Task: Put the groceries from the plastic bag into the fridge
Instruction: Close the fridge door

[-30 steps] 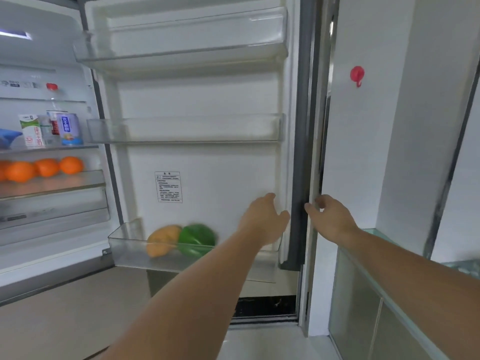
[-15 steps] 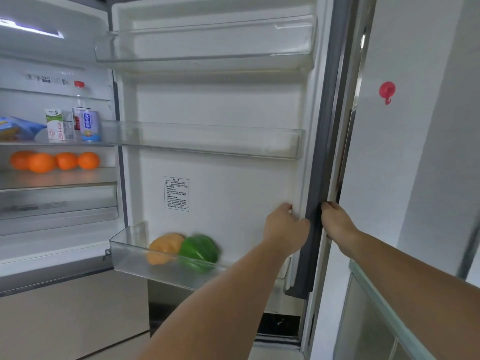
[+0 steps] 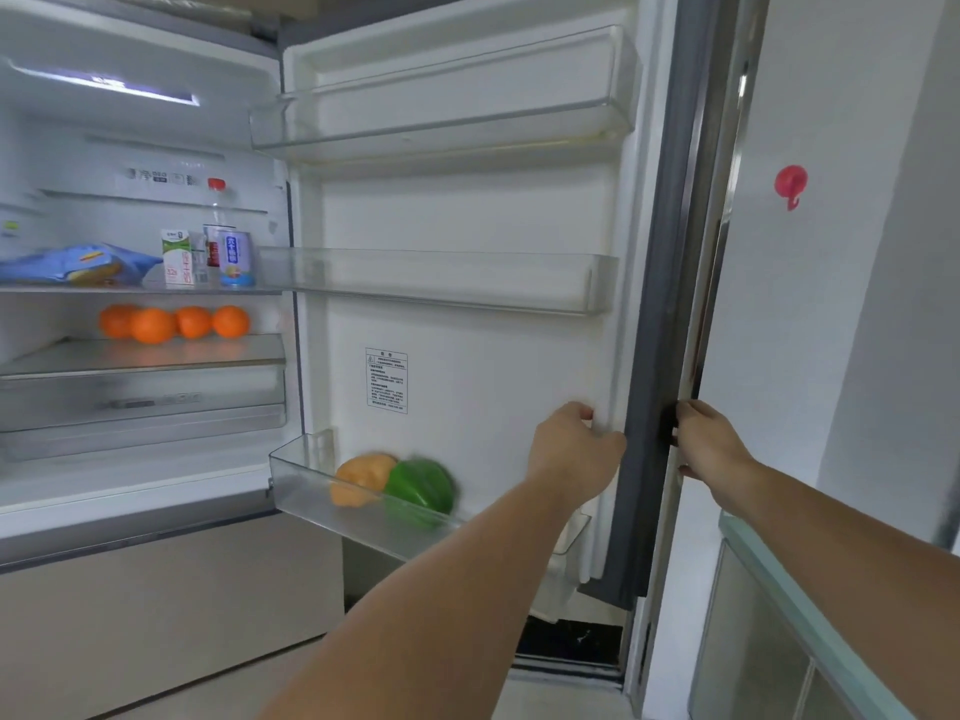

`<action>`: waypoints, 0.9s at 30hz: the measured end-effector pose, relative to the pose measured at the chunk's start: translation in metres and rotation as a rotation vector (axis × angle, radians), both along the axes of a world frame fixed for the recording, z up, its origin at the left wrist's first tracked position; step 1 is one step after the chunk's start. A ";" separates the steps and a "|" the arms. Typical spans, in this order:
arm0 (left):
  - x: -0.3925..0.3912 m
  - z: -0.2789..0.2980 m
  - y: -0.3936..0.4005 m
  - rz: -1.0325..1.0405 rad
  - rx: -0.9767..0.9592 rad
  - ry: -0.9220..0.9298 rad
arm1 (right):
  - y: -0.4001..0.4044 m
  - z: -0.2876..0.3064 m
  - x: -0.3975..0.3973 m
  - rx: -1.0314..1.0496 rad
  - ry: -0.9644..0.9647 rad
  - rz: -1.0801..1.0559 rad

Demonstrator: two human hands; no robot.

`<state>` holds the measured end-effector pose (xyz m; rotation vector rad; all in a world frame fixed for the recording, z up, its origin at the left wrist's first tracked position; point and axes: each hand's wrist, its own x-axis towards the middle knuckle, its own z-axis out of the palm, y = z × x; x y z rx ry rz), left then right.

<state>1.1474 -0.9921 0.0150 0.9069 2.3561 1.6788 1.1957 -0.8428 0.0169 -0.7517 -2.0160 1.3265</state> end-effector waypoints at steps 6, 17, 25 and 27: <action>0.015 0.000 -0.063 -0.003 -0.020 0.059 | -0.051 -0.001 0.041 0.180 -0.018 -0.003; 0.039 0.005 -0.208 -0.011 0.117 -0.145 | -0.196 0.014 0.088 0.566 0.311 0.012; 0.063 0.010 -0.307 0.240 0.198 -0.185 | -0.274 0.024 0.091 0.769 0.418 0.209; 0.069 0.013 -0.329 0.354 0.263 -0.145 | -0.295 0.024 0.083 0.758 0.439 0.270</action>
